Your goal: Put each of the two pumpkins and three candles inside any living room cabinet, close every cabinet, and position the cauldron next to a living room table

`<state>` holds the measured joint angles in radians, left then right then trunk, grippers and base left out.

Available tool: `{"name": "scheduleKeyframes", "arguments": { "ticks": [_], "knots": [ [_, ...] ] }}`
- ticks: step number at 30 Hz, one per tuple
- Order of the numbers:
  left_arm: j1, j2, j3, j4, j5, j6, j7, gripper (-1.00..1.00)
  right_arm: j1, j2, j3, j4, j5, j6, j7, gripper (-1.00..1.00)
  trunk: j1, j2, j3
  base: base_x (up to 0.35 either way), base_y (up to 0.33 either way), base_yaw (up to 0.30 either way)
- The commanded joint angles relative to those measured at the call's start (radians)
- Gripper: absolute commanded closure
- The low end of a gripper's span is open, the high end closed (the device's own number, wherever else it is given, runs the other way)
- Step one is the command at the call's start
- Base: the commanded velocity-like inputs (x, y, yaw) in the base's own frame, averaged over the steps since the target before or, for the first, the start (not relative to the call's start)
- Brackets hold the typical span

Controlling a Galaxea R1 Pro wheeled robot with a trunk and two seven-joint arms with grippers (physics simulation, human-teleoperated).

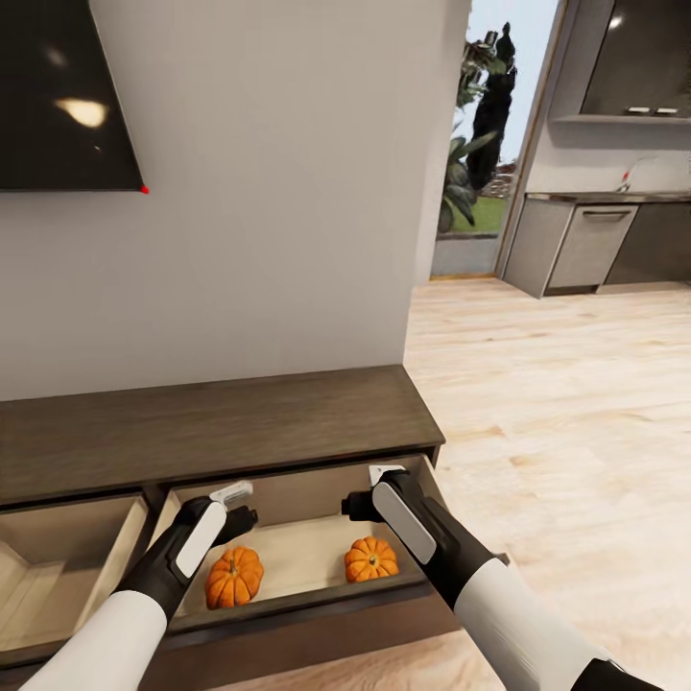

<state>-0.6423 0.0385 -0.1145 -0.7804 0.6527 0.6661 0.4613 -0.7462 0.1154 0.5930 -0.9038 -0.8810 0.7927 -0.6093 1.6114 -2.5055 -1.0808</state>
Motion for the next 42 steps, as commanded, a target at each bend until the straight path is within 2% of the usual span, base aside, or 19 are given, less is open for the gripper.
{"name": "scheduleKeyframes", "arguments": {
  "ticks": [1, 25, 33, 42],
  "knots": [
    [0.000, 0.001, -0.005, -0.002, 0.011, 0.001, 0.010, -1.00, -0.001, 0.000, 0.002, -0.001, -0.010, 0.000, -0.010, -1.00, -0.001, 0.000, 0.003, 0.000, 0.000, 0.000],
    [0.000, 0.001, -0.003, -0.002, 0.013, 0.003, 0.010, -1.00, -0.001, -0.002, 0.002, -0.001, -0.010, -0.001, -0.010, -1.00, -0.011, 0.006, 0.096, -0.080, 0.000, 0.000],
    [0.000, 0.001, -0.002, -0.002, 0.013, 0.002, 0.009, -1.00, -0.001, -0.002, 0.002, -0.001, -0.010, -0.001, -0.009, -1.00, -0.042, 0.061, 0.121, -0.018, 0.000, 0.000],
    [0.000, 0.001, -0.002, -0.002, 0.012, 0.002, 0.010, -1.00, -0.001, -0.002, 0.002, -0.001, -0.010, -0.001, -0.004, -1.00, -0.076, 0.124, 0.149, -0.172, 0.000, 0.000]
  ]
}}
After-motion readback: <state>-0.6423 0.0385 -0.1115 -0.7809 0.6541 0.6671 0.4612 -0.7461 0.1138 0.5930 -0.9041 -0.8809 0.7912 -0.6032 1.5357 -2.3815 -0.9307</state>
